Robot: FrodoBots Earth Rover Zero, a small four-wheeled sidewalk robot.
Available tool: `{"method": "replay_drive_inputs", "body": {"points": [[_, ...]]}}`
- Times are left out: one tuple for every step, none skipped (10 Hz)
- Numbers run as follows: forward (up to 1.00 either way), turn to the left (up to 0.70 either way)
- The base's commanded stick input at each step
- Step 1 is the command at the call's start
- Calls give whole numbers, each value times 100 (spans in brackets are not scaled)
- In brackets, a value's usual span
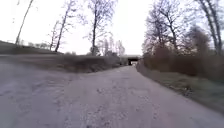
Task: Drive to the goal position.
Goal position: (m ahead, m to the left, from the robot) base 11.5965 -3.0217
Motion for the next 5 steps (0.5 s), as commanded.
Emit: {"method": "replay_drive_inputs", "body": {"points": [[100,1],[100,1],[100,-32],[100,-11],[100,-5]]}}
